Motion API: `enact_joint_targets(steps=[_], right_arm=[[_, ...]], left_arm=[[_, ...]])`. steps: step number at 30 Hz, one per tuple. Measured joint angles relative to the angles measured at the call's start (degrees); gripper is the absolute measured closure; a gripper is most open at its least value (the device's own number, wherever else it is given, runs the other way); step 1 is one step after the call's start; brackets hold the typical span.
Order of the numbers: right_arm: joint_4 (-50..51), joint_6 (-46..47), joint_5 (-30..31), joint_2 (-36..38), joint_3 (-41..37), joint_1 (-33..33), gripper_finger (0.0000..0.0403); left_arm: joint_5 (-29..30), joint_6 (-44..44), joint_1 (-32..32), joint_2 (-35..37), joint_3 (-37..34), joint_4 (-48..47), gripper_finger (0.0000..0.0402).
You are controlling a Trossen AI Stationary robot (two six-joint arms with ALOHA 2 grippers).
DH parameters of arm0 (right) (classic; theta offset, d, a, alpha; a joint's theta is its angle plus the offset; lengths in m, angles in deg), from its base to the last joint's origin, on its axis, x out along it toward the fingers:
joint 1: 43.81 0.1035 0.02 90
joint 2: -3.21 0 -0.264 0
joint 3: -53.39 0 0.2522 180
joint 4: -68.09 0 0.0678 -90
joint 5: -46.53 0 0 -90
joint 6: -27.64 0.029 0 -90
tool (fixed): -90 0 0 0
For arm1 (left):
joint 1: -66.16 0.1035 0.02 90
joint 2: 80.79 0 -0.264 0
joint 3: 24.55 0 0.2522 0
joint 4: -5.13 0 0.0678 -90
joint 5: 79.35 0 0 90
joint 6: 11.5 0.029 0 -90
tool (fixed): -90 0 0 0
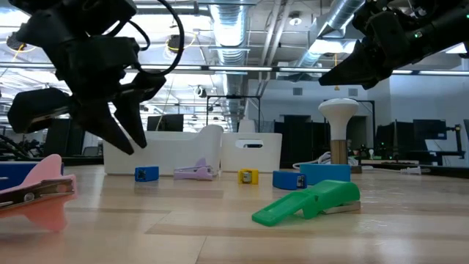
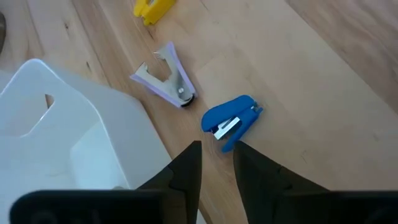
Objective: Pick and place Stapler, Stapler remover, tape
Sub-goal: Put the left blue stapler into the top white bin
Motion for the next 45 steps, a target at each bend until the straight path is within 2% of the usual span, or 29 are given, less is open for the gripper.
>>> enact_joint_targets(steps=[16, 26, 41, 45], right_arm=[[0.0, 0.0, 0.01, 0.0, 0.0, 0.01, 0.0403], [0.07, 0.0, 0.0, 0.02, 0.02, 0.0, 0.0403], [0.13, 0.0, 0.02, 0.02, 0.02, 0.01, 0.0403], [0.12, 0.0, 0.02, 0.01, 0.02, 0.02, 0.0403]], left_arm=[[0.0, -0.17, 0.0, -0.08, 0.0, -0.03, 0.0326], [-0.9, -0.21, -0.11, -6.14, -0.03, 2.09, 0.0308], [-0.48, -0.23, 0.02, -5.94, -0.07, 5.57, 0.0311], [-2.56, -1.74, 0.38, -7.44, -0.07, 5.63, 0.0312]])
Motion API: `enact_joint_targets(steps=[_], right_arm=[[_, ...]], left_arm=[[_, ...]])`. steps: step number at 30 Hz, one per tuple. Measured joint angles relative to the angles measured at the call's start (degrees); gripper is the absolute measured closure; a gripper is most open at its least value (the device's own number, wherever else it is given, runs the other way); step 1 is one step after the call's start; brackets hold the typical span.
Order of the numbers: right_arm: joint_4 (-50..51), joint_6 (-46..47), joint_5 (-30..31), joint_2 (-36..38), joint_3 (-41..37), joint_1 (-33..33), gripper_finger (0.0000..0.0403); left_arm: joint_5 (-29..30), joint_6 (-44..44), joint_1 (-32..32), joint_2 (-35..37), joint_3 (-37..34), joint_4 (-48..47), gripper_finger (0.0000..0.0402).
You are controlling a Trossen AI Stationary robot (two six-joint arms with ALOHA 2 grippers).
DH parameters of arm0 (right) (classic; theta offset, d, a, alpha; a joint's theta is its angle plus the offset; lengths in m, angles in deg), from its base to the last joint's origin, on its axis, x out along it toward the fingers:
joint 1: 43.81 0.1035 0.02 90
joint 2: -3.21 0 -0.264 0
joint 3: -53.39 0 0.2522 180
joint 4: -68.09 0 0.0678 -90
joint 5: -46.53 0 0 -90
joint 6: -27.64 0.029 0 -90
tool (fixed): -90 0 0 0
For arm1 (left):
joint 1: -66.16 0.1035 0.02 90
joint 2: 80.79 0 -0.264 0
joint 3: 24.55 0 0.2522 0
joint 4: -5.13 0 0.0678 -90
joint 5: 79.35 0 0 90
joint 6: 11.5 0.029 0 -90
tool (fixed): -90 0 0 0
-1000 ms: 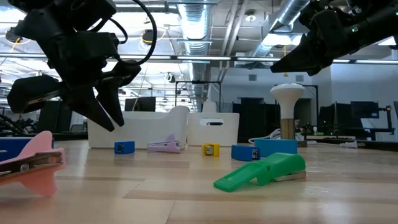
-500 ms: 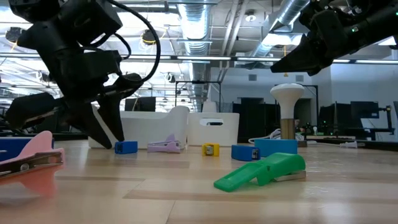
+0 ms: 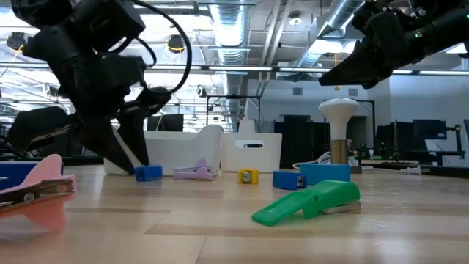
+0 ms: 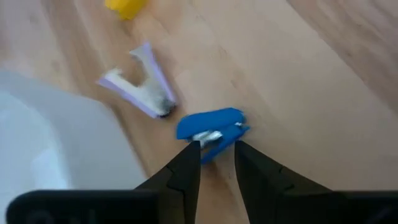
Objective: Pick and place Stapler, Stapler remover, tape
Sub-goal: Put the left blue stapler into the top white bin
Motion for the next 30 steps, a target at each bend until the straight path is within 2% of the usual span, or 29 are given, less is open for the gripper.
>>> enact_joint_targets(steps=[6, 11, 19, 30], right_arm=[[-0.1, 0.0, -0.02, -0.01, 0.0, -0.02, 0.0403], [-0.08, 0.0, 0.0, 0.01, 0.0, -0.02, 0.0403], [-0.08, -0.04, 0.0, 0.01, 0.0, -0.02, 0.0403], [-0.08, -0.04, 0.0, 0.0, 0.0, -0.01, 0.0403]], left_arm=[[-0.67, -1.26, 0.05, -2.95, 0.26, 1.39, 0.0311], [-1.24, -1.74, 0.05, -1.03, 0.08, 0.61, 0.0317], [2.38, -3.82, 0.05, 3.51, -0.13, 0.38, 0.0395], [3.56, -5.9, 0.05, 5.6, -0.11, 0.75, 0.0395]])
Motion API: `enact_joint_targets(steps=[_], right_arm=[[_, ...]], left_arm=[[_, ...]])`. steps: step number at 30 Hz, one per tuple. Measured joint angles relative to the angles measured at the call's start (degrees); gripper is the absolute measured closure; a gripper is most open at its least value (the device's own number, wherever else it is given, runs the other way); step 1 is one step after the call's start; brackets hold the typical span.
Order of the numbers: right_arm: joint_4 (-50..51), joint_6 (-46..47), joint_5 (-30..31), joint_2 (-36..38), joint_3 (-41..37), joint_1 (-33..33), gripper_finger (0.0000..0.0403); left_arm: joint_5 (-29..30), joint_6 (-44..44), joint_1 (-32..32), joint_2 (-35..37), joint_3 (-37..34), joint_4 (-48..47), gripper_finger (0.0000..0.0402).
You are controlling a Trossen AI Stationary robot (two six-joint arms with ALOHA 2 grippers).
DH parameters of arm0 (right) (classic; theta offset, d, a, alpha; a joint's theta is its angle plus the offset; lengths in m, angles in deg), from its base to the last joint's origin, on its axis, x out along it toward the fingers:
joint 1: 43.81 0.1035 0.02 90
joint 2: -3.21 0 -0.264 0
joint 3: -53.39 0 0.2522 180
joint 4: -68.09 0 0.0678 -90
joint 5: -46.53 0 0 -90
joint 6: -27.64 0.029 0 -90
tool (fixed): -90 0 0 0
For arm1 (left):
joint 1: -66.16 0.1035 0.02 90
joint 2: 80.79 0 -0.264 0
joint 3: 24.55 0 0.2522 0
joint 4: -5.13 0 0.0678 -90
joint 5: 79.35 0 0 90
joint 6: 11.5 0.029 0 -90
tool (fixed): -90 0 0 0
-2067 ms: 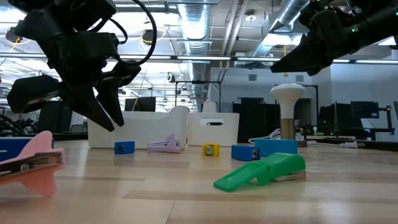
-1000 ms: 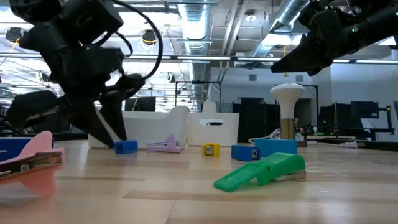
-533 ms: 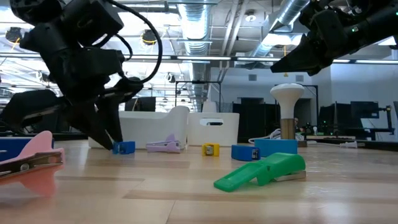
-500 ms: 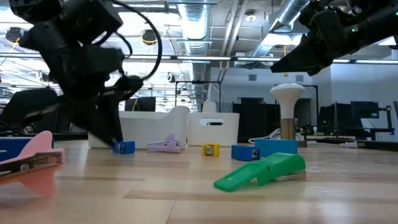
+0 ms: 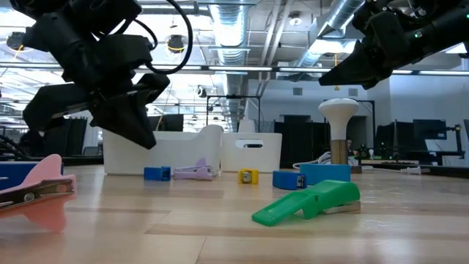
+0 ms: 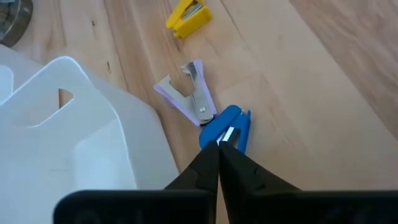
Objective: Pick and place Stapler, Stapler remover, tape
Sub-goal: Put the left blue stapler into the top white bin
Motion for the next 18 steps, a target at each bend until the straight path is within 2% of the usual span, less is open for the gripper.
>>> enact_joint_targets(steps=[6, 18], right_arm=[[0.0, 0.0, 0.0, 0.01, 0.0, 0.0, 0.0403], [-0.02, 0.0, 0.0, -0.01, 0.0, 0.01, 0.0403]], left_arm=[[-0.34, 2.78, -0.04, 0.0, 0.02, 0.61, 0.0367], [-2.38, 5.03, -0.06, 0.0, 0.09, 1.51, 0.0256]])
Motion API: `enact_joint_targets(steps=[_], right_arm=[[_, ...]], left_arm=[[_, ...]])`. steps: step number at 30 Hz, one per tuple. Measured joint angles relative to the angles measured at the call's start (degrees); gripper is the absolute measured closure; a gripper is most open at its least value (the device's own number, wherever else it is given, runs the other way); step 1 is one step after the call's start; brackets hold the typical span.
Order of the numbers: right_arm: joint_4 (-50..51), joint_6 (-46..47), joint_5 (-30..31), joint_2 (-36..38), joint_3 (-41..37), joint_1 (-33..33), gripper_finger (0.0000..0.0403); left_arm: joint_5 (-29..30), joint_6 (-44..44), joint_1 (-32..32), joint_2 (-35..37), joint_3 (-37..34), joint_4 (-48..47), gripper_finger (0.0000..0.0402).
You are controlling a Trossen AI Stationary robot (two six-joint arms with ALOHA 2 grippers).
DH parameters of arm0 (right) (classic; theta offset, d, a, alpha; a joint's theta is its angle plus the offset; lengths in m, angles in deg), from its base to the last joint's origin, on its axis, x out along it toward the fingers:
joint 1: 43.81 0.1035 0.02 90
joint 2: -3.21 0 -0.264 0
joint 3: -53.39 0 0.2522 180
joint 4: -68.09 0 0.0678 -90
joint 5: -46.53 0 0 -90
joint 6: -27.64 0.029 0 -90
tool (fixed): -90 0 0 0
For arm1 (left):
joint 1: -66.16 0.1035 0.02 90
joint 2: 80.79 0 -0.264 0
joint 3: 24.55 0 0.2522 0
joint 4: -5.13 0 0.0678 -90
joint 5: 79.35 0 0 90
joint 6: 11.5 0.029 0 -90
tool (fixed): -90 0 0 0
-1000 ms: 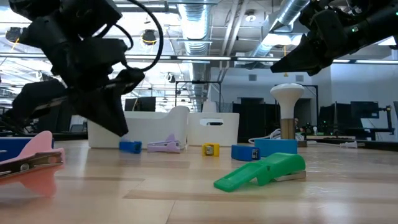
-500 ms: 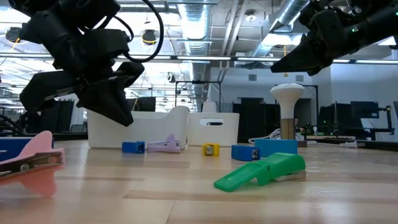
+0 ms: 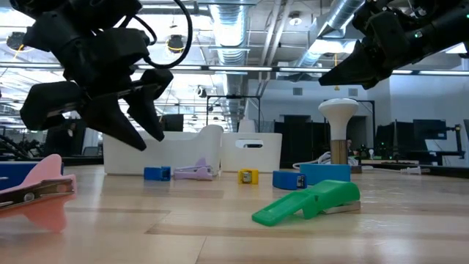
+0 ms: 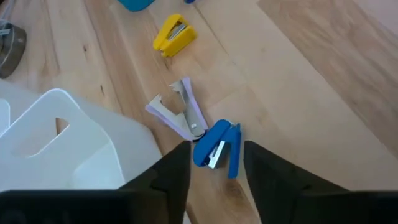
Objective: Pick and place Stapler, Stapler remover, tape
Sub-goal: Put the left blue stapler into the top white bin
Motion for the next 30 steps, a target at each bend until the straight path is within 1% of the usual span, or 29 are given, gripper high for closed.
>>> enact_joint_targets(steps=[4, 6, 10, 12, 14, 17, 21, 25, 27, 30], right_arm=[[0.0, 0.0, 0.0, 0.0, 0.0, 0.0, 0.0403], [0.0, 0.0, 0.0, 0.02, 0.0, -0.01, 0.0403], [-0.02, 0.0, 0.0, 0.01, 0.0, -0.01, 0.0403], [-0.02, 0.0, 0.0, 0.01, 0.0, -0.02, 0.0403], [0.0, 0.0, 0.0, 0.0, 0.0, 0.0, 0.0403], [0.02, 0.0, 0.0, 0.01, 0.0, -0.01, 0.0403], [0.26, -0.38, 0.02, 0.02, 0.0, -0.03, 0.0403], [0.49, -0.49, 0.2, 0.02, -0.02, -0.04, 0.0403], [0.49, -0.48, 0.2, 0.02, -0.02, -0.04, 0.0403], [0.44, -0.48, 0.2, 0.02, -0.02, -0.04, 0.0403]], left_arm=[[-0.15, 0.0, 0.75, 0.0, 0.02, 0.4, 0.0231], [-1.24, 0.0, 1.99, 0.0, 0.02, 0.56, 0.0225], [-7.98, 0.15, 5.95, -0.35, 1.1, 0.28, 0.0232], [-8.93, 3.37, 7.03, -0.49, 3.58, -3.85, 0.0246], [-8.18, 7.88, 7.2, -0.67, 7.18, -9.19, 0.026], [-7.15, 8.96, 7.13, -1.27, 11.92, -16.59, 0.0276], [-7.15, 10.59, 6.3, -4.75, 14.76, -23.24, 0.0282], [-7.16, 17.59, 5.2, -11.55, 16.99, -24.66, 0.0278], [-7.09, 19.0, 4.85, -15.22, 19.26, -24.62, 0.0277], [-6.91, 19.1, 4.76, -18.23, 22.75, -24.52, 0.0282]])
